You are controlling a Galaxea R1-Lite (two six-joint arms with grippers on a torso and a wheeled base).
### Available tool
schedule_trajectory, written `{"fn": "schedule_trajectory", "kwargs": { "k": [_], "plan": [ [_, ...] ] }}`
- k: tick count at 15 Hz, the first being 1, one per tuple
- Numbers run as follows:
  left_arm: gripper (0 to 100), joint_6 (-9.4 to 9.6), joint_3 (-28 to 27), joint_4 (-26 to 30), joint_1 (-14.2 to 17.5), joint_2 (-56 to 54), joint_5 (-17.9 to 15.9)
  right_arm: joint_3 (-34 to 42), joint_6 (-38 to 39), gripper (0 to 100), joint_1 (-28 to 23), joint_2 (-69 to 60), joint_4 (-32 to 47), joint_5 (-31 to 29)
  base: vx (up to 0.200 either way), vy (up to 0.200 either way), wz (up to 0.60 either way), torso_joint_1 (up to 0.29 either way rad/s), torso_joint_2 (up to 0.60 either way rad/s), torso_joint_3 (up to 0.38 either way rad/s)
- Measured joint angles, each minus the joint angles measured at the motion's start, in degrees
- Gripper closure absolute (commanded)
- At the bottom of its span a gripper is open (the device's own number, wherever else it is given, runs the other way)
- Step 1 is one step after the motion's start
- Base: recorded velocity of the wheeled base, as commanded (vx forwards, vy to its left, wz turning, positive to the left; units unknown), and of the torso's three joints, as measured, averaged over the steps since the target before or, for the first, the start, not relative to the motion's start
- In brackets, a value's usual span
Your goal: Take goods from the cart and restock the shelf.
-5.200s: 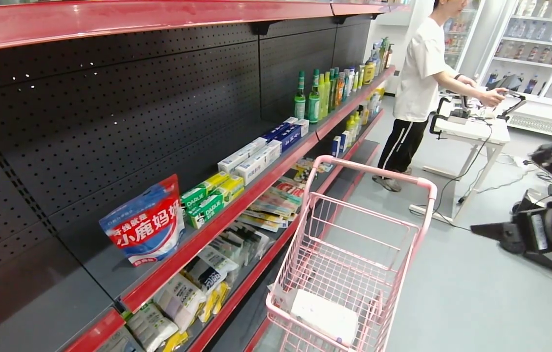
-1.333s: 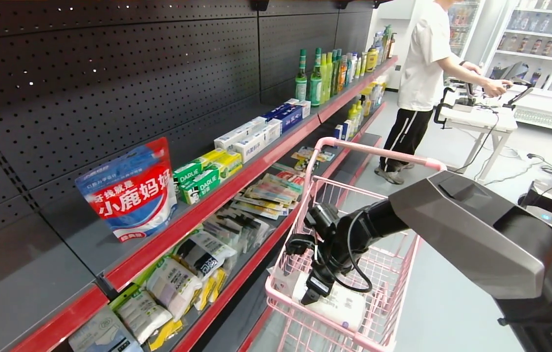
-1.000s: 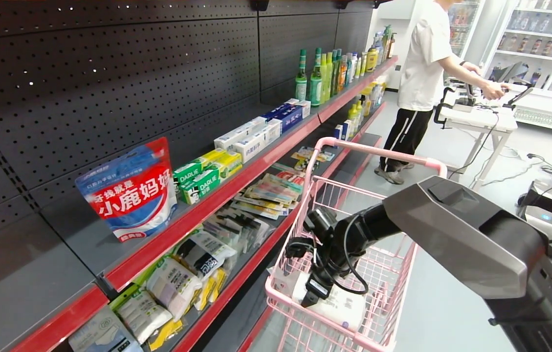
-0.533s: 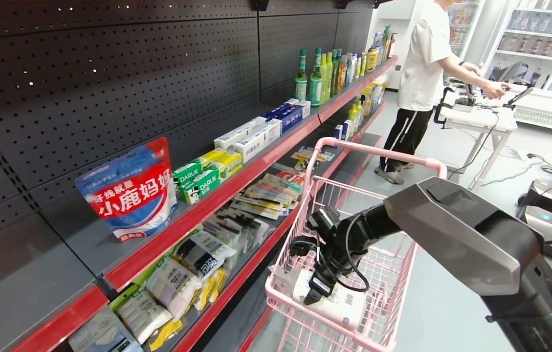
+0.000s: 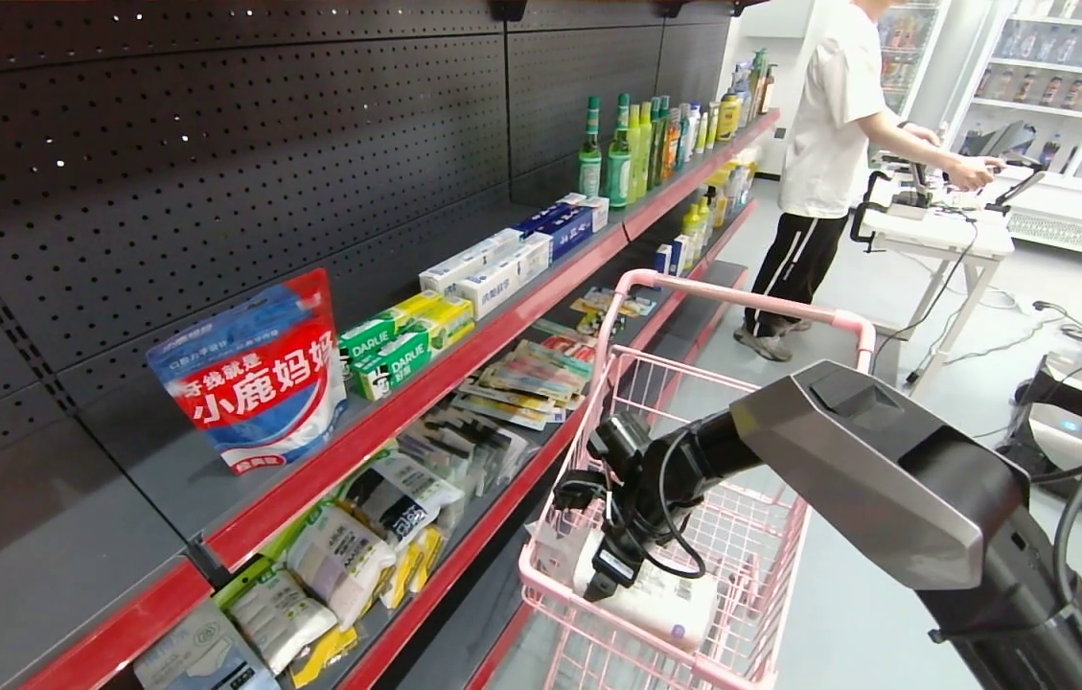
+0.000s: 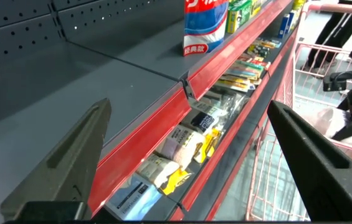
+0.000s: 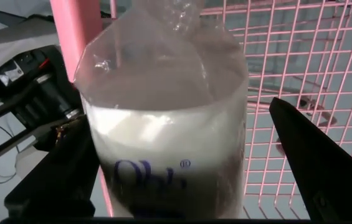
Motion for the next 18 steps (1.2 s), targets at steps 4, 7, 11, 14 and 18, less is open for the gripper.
{"fn": "schedule_trajectory", "kwargs": {
  "k": [4,7,11,14,18],
  "plan": [
    [0,0.0,0.02,0.06,-0.02,0.0,-0.02,-1.79,-0.07,0,-0.63,0.87,3.01,0.2,0.0,0.0,0.0,-0.15,0.35,0.198],
    [0,0.0,0.02,0.09,-0.02,0.0,-0.02,-2.04,-0.07,0,-1.0,0.78,3.04,0.2,0.0,0.0,0.0,-0.136,0.31,0.18],
    [0,0.0,0.02,0.05,0.0,0.0,0.0,-2.65,-0.46,0,-0.94,0.61,3.1,-0.49,0.0,0.0,0.0,-0.009,0.02,0.014],
    [0,-0.02,0.02,0.05,0.0,0.0,0.02,-2.72,-1.94,0,-0.94,0.28,3.39,-2.24,0.0,0.0,0.0,0.0,0.0,0.0],
    [0,-0.09,0.02,0.06,-0.02,0.0,0.0,-4.27,-4.21,0,-1.19,0.1,9.89,-4.29,0.0,0.0,0.0,0.0,0.0,0.0]
  ]
}}
